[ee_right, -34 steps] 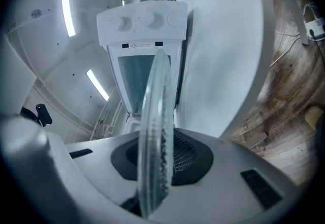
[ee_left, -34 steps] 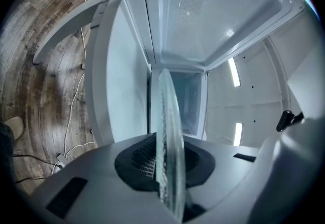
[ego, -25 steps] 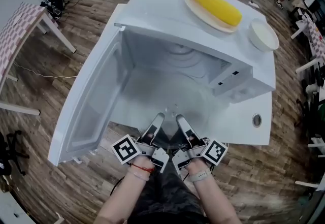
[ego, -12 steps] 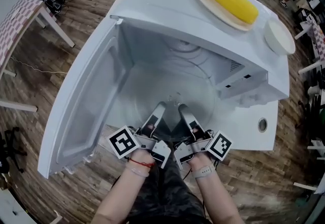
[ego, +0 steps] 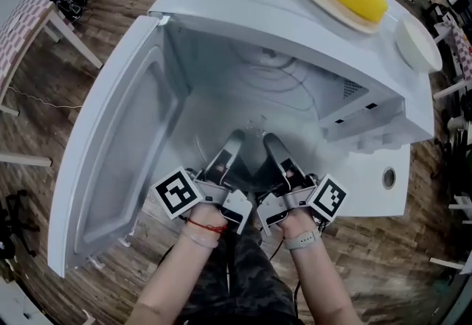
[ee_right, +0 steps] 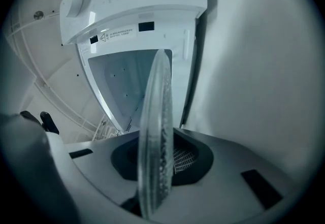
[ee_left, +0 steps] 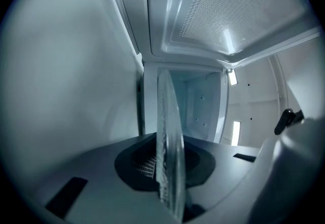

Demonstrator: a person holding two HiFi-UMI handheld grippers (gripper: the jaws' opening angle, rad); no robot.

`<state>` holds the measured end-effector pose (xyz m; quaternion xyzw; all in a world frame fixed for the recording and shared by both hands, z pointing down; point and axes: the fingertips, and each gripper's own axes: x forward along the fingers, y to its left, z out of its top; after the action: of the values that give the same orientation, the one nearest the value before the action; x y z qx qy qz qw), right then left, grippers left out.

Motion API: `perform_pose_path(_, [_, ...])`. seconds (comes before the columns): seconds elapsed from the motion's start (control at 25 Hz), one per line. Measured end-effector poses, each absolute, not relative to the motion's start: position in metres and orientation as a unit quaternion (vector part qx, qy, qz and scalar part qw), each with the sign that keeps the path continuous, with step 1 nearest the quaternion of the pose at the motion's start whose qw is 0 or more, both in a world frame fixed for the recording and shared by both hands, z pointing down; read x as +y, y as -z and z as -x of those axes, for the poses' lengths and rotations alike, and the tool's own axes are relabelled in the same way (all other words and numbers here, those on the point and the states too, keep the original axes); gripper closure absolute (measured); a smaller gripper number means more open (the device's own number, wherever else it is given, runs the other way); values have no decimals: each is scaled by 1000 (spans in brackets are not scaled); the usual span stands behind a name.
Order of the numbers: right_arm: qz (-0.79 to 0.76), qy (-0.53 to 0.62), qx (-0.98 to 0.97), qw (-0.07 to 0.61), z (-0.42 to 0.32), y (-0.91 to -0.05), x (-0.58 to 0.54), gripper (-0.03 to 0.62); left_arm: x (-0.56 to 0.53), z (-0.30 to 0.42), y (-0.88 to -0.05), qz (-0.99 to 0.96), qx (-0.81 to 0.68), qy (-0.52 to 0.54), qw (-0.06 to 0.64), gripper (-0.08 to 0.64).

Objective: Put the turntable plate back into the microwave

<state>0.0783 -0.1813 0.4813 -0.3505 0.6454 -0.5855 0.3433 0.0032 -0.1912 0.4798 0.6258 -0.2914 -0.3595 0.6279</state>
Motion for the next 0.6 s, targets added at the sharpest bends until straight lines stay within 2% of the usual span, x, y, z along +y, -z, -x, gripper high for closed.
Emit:
perform_pose_path(0.36, [349, 586, 648, 339, -73, -480, -200, 521, -209, 3, -482, -618, -298, 360, 633, 511])
perform_pose_path(0.6, [320, 618, 601, 394, -78, -481, -198, 509, -220, 4, -483, -620, -304, 362, 626, 511])
